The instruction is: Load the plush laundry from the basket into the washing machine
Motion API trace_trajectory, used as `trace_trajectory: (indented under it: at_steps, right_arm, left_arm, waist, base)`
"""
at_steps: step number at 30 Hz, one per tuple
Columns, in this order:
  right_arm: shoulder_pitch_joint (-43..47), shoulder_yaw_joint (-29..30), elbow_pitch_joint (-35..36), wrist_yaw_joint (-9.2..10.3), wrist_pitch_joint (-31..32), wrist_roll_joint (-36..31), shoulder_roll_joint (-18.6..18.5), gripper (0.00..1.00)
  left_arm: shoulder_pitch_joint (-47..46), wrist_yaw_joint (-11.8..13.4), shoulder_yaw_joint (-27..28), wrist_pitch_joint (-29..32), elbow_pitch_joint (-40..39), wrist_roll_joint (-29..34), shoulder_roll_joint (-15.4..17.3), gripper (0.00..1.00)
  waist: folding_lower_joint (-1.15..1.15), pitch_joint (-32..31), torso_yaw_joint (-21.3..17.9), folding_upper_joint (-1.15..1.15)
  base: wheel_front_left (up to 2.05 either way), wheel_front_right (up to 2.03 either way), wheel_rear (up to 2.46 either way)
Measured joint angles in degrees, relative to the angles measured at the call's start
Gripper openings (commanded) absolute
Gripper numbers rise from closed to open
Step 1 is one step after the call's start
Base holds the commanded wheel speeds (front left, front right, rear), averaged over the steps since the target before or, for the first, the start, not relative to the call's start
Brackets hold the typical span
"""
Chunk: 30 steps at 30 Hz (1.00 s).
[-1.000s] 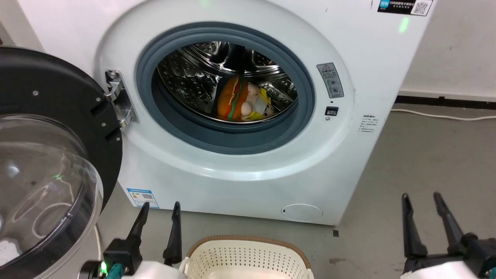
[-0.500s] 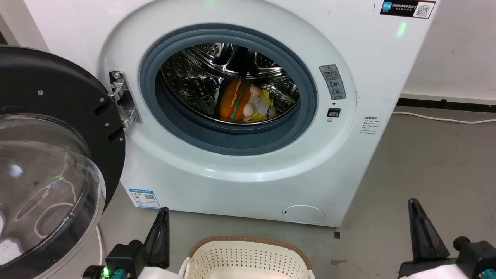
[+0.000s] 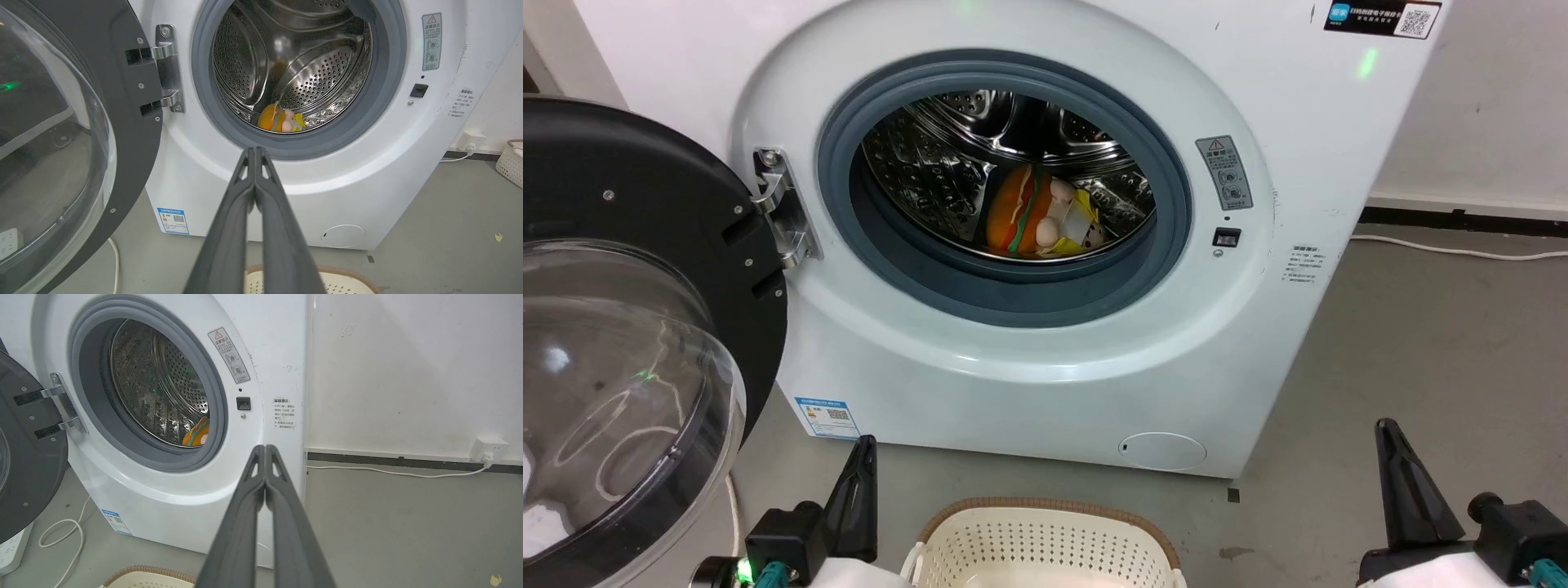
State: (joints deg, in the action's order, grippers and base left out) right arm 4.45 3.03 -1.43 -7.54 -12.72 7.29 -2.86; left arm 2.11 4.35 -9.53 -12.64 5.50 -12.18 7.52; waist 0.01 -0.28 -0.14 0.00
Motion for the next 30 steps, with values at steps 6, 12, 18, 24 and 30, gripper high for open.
trace_trajectory:
  at_steps: [6,12,18,24,30]
  right_arm:
    - [0.0,-0.2,0.0,0.00,0.6,-0.4,0.0,0.00]
    - [-0.2,-0.4,0.1,0.00,1.5,-0.8,0.0,0.00]
    - [-0.2,-0.5,0.1,0.00,2.1,-1.3,0.0,0.00]
    - [-0.4,-0.7,0.2,0.01,2.9,-1.7,0.0,0.00]
    - [-0.4,-0.8,0.2,0.00,3.6,-1.9,0.0,0.00]
  left_arm:
    - [0.0,-0.3,0.8,0.6,-0.3,0.6,-0.3,0.00]
    - [0.0,-0.5,1.2,1.3,-0.5,1.5,-0.7,0.00]
    - [0.0,-0.6,1.6,2.1,-0.8,2.0,-1.0,0.00]
    - [0.0,-1.0,2.2,2.9,-1.2,2.6,-1.2,0.00]
    - [-0.1,-1.1,2.8,3.5,-1.4,3.2,-1.3,0.00]
  waist:
    - [0.00,0.0,0.0,0.00]
    - [0.00,0.0,0.0,0.00]
    - [0.00,0.1,0.0,0.00]
    - [0.00,0.1,0.0,0.00]
    - [0.00,0.1,0.0,0.00]
  base:
    - [0.00,0.00,0.00]
    - [0.00,0.00,0.00]
    - [0.00,0.00,0.00]
    - [0.00,0.00,0.00]
    - [0.00,0.00,0.00]
